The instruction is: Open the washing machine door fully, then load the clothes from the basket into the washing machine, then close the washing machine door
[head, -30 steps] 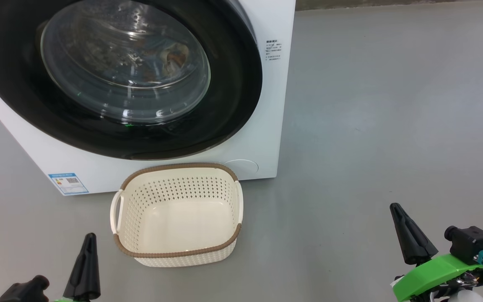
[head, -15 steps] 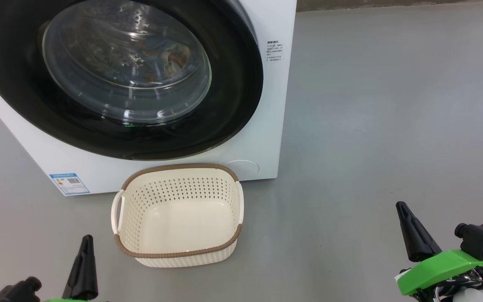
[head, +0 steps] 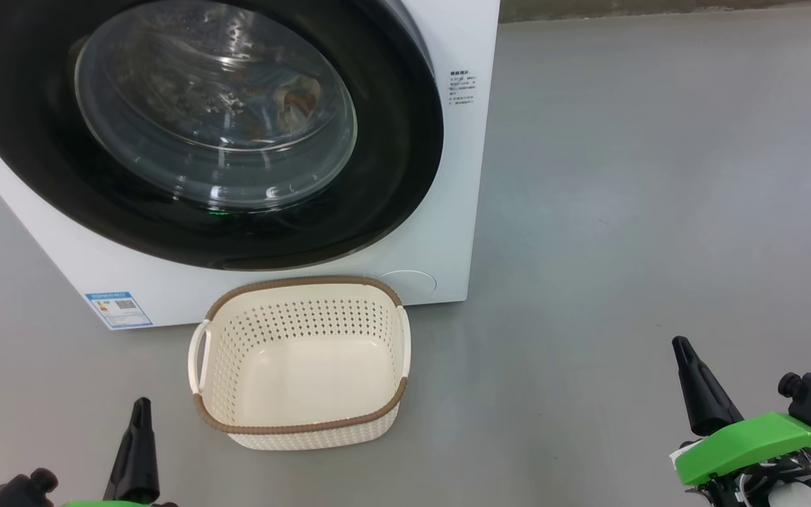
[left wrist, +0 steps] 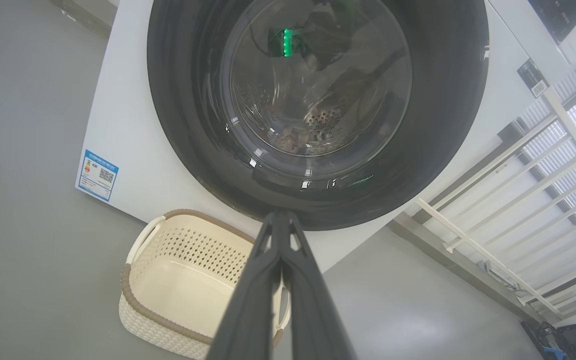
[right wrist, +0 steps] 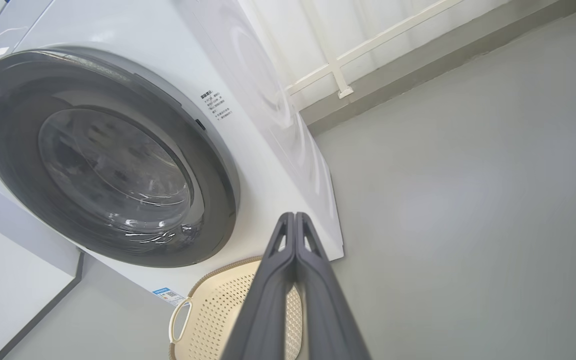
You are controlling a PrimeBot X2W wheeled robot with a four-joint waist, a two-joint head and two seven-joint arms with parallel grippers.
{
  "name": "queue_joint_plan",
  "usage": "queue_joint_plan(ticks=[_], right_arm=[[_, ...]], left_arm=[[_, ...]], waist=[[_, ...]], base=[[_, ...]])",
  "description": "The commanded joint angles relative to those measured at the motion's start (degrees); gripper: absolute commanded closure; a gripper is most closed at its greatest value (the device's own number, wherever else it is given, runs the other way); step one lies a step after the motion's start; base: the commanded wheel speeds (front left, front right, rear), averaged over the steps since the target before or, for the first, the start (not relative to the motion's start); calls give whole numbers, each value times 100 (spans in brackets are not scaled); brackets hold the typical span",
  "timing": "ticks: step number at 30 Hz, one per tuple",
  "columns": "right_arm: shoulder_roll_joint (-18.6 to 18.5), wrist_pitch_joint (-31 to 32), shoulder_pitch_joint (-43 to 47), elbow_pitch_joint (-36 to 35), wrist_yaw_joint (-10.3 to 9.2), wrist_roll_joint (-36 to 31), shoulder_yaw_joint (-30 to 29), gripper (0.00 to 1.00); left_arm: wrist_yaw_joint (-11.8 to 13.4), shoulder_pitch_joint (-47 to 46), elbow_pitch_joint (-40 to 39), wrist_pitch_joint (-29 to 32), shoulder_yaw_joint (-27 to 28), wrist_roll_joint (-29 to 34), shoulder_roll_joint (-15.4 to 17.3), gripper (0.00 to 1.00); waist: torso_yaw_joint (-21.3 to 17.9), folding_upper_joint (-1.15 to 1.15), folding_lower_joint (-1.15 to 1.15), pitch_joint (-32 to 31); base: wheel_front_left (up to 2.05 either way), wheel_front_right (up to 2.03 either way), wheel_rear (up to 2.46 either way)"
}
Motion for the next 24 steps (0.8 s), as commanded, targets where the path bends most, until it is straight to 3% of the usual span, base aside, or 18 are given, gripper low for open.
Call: queue_joint_plan(ticks=[1, 24], right_arm=[[-44, 26, -146, -165, -5, 200, -67, 100], [153, 404, -140, -222, -7, 1430, -375, 100]], left_arm=[[-4, -198, -134, 39, 115, -139, 31, 100], [-6, -252, -145, 427, 317, -1247, -95, 100]], waist=[[2, 0, 0, -2], [26, 0, 0, -44]], base=[[0, 0, 0], [0, 0, 0]])
